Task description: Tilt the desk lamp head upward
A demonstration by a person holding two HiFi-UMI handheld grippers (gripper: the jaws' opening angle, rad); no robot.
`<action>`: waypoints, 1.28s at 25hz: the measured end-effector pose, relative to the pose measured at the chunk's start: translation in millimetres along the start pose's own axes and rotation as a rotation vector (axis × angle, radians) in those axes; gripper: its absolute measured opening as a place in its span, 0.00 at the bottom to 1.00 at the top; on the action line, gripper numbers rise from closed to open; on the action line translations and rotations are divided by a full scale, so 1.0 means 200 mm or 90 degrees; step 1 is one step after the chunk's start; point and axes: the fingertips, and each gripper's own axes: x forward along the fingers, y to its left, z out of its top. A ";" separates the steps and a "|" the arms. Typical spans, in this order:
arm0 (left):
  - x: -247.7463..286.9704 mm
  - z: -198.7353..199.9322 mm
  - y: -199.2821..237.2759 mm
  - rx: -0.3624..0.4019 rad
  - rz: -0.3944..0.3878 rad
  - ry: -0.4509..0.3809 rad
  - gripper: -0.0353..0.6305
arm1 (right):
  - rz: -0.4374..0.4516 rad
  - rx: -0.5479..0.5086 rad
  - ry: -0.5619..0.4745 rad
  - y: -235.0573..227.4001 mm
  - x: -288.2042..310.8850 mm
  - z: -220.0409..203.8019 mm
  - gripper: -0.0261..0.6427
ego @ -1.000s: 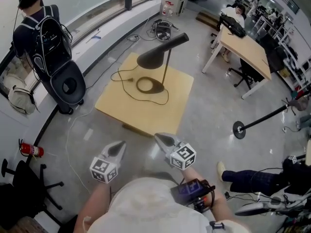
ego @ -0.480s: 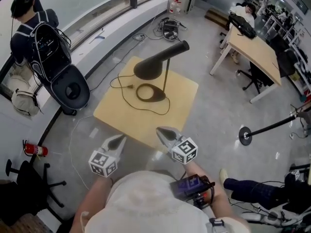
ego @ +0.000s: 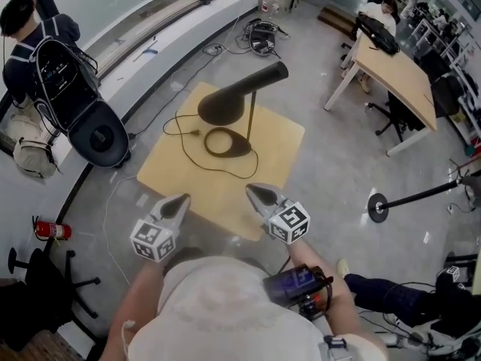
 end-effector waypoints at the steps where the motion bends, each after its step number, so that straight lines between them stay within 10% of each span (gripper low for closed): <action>1: 0.02 0.01 0.02 0.001 -0.003 0.000 0.06 | -0.004 -0.003 0.000 -0.02 0.00 0.01 0.06; 14: 0.32 0.12 0.24 0.002 -0.093 0.010 0.06 | -0.075 -0.111 0.063 -0.27 0.06 0.18 0.06; 32: 0.69 0.30 0.50 0.009 -0.218 0.026 0.06 | -0.227 -0.365 0.120 -0.45 0.01 0.99 0.10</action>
